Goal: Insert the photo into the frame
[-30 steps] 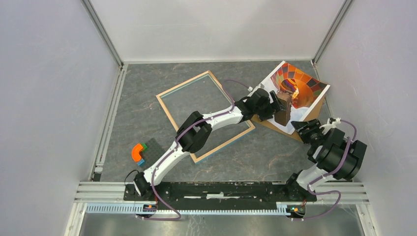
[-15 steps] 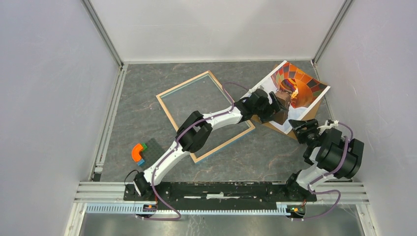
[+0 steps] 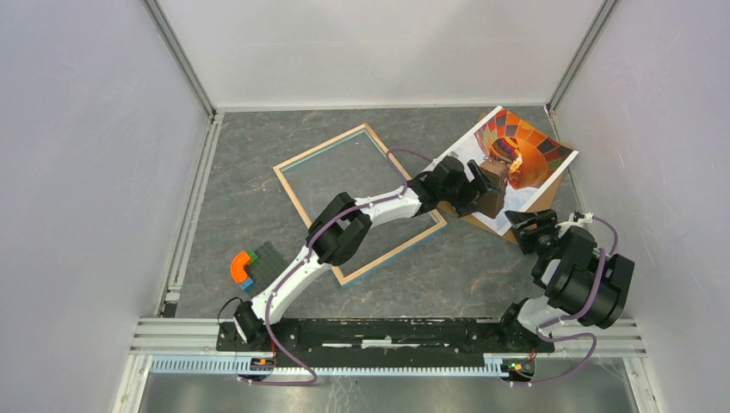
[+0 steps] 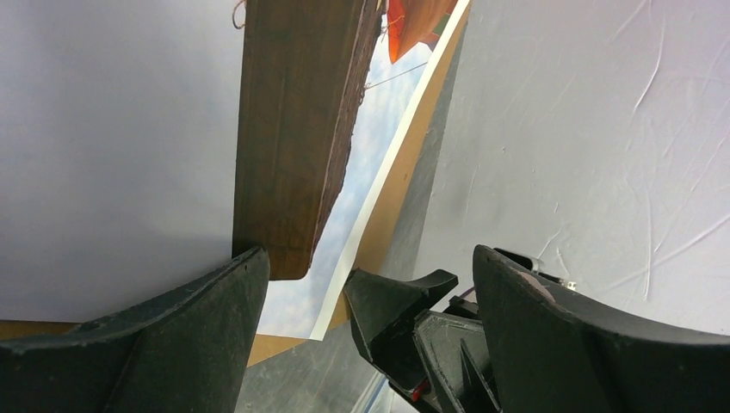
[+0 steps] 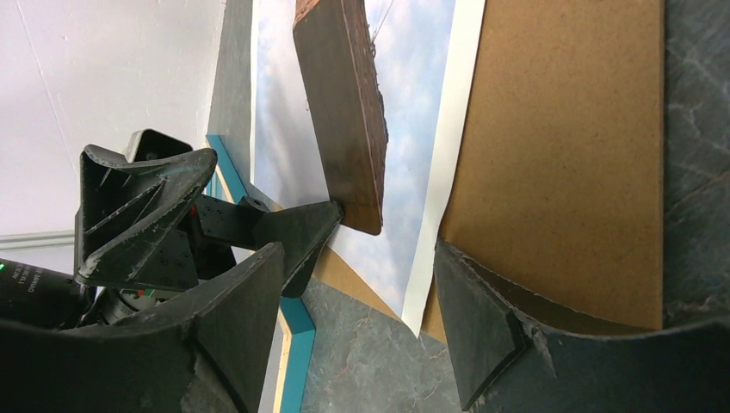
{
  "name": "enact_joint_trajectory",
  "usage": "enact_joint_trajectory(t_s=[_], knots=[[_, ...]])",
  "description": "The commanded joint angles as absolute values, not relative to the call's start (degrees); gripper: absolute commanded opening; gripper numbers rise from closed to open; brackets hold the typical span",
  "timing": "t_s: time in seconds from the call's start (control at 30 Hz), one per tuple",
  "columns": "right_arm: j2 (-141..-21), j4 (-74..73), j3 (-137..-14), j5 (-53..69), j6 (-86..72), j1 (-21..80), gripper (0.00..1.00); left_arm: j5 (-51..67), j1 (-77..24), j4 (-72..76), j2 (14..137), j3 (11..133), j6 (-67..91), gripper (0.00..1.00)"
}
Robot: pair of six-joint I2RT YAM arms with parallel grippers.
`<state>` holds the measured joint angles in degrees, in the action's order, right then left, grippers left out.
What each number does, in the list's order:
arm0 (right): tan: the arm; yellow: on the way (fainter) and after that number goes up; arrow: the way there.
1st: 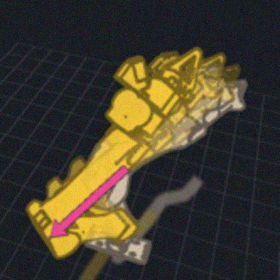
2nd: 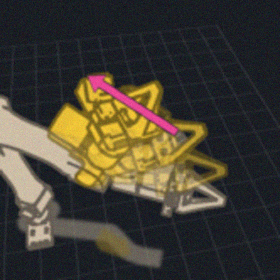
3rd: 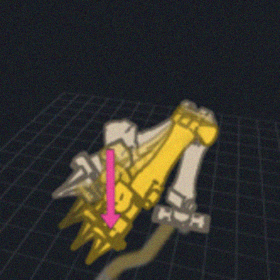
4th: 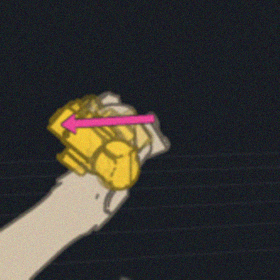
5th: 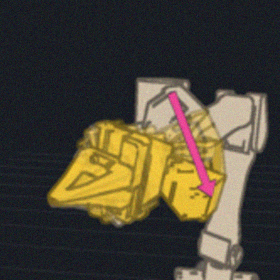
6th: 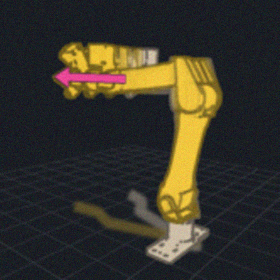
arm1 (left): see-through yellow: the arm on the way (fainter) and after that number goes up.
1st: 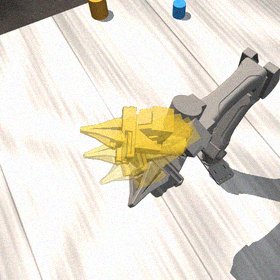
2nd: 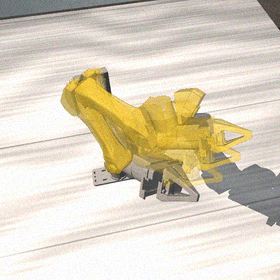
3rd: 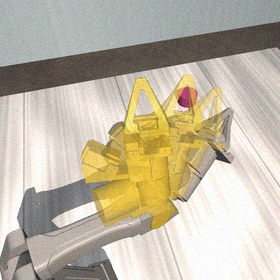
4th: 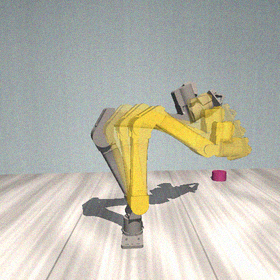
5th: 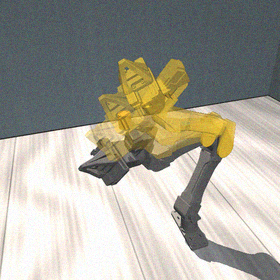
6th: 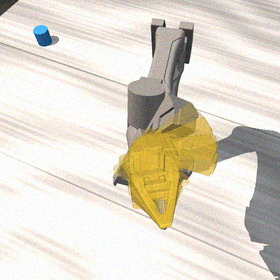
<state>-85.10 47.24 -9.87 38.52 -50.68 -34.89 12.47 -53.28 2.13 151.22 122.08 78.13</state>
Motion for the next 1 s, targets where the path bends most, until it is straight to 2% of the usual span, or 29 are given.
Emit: enact_joint_trajectory(t_s=[0.0, 0.6, 0.77, 0.97], knots=[[-84.98, 34.39, -6.08, 35.94, -51.78, -34.62, 0.71, 12.45, -53.63, -4.7, 152.66, 118.25, 79.43, 0.97], [-83.1, 37.08, -6.48, 32.55, -59.57, -28.91, 0.71, 13.44, -53.7, -3.92, 152.99, 116.89, 80.1, 0.97], [-77.69, 22.22, -12.56, 27.66, -46.53, -29.23, 0.74, 14.1, -53.59, -5.94, 152.76, 119.34, 75.46, 0.97], [-73.11, 10.61, -22.05, 21.6, -28.06, -29.92, 0.88, 15.58, -53.08, -7.83, 149.74, 126.89, 59.41, 0.96]])
